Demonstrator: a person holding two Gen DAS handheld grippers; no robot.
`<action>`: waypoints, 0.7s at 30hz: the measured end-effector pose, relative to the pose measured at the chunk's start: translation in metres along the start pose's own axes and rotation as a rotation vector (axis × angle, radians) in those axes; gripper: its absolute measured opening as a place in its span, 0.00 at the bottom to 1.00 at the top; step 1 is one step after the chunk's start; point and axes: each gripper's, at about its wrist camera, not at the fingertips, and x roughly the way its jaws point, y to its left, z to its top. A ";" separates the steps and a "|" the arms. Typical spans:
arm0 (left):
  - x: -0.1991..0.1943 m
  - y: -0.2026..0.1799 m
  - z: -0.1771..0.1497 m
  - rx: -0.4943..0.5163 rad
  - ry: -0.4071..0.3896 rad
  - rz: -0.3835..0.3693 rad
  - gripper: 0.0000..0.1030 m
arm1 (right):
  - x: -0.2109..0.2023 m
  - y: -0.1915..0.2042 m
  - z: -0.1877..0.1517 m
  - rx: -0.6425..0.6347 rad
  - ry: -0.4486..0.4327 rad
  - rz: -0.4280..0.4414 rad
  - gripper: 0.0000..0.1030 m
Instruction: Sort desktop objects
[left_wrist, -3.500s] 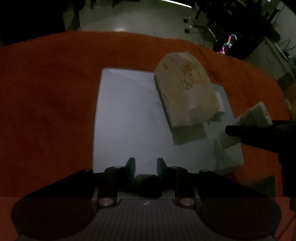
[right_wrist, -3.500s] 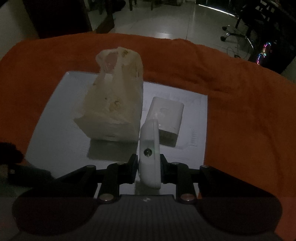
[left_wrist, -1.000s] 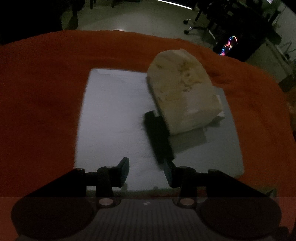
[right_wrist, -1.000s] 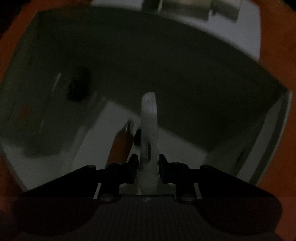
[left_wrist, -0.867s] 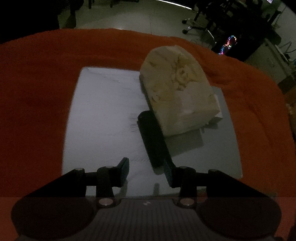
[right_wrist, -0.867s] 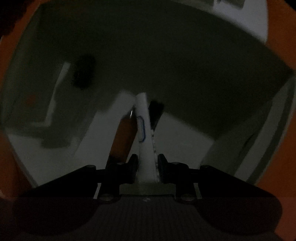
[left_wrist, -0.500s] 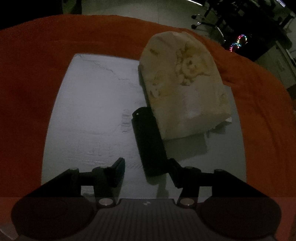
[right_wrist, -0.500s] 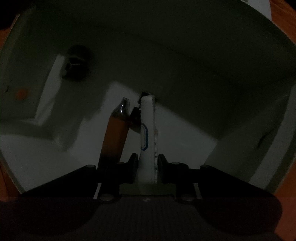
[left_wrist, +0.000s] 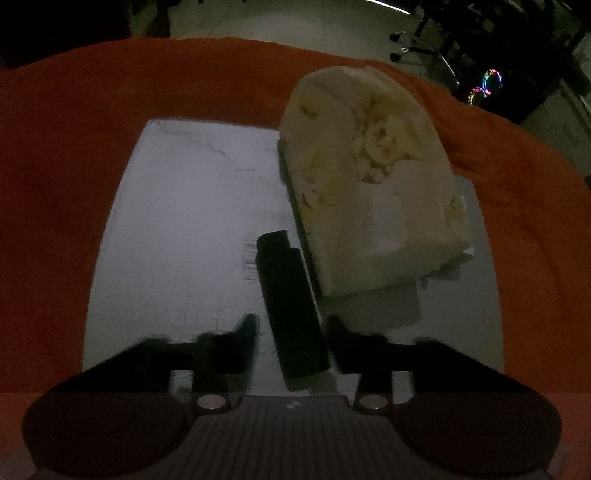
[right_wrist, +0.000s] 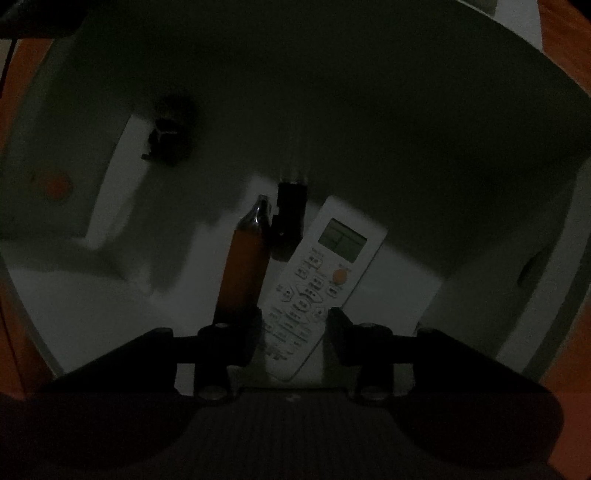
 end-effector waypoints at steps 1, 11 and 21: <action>-0.002 -0.002 -0.001 0.008 -0.005 0.003 0.24 | 0.000 0.000 -0.001 0.002 -0.007 -0.003 0.42; -0.040 -0.007 -0.009 0.063 -0.068 0.005 0.22 | -0.008 0.006 -0.012 0.035 -0.084 -0.031 0.42; -0.115 0.003 -0.028 0.091 -0.109 -0.035 0.22 | -0.034 0.013 -0.018 0.047 -0.149 -0.088 0.42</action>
